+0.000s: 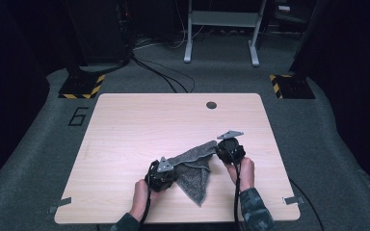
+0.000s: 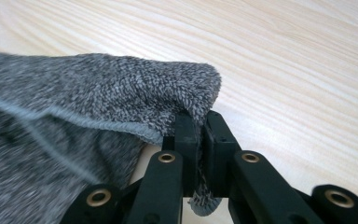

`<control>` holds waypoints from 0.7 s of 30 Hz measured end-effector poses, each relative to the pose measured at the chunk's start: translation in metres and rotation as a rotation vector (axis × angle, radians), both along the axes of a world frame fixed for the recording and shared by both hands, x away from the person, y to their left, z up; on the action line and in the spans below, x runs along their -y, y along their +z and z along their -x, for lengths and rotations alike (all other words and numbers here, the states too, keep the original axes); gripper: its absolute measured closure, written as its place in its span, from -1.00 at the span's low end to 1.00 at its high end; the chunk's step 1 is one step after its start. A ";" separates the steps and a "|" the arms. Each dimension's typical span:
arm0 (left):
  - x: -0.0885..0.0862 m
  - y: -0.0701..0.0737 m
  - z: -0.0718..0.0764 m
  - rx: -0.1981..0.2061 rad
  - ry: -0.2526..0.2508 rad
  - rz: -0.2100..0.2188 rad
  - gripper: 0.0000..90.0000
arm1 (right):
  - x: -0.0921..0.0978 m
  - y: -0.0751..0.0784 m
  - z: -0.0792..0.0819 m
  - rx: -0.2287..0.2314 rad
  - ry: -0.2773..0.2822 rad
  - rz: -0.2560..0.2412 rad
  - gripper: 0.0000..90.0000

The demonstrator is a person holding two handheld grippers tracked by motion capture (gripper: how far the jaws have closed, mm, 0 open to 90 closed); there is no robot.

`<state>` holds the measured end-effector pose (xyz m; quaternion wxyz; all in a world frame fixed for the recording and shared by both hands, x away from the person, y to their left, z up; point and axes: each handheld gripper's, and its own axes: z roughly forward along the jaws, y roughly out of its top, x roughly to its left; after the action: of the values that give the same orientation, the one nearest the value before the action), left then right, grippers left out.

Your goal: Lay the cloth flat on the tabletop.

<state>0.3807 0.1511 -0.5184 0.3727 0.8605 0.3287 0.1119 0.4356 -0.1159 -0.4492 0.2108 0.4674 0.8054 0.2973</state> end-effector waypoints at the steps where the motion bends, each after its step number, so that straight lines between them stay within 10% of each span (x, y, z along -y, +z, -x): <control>1: -0.002 0.000 0.000 -0.004 -0.013 0.003 0.86 | 0.000 -0.001 -0.005 -0.003 -0.003 0.009 0.90; 9: -0.005 0.004 0.002 -0.029 -0.013 0.012 0.51 | -0.006 -0.017 -0.037 -0.116 -0.023 0.016 0.38; 14: -0.008 0.007 0.004 -0.012 0.034 0.027 0.07 | -0.005 0.002 -0.009 -0.043 -0.014 0.011 -0.06; 21: -0.013 0.007 0.001 -0.009 0.081 0.026 -0.08 | -0.022 0.009 0.033 0.023 0.145 -0.004 0.00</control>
<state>0.3800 0.1644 -0.5118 0.3776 0.8421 0.3664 0.1185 0.4024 -0.0936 -0.4401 0.1972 0.4047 0.8341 0.3189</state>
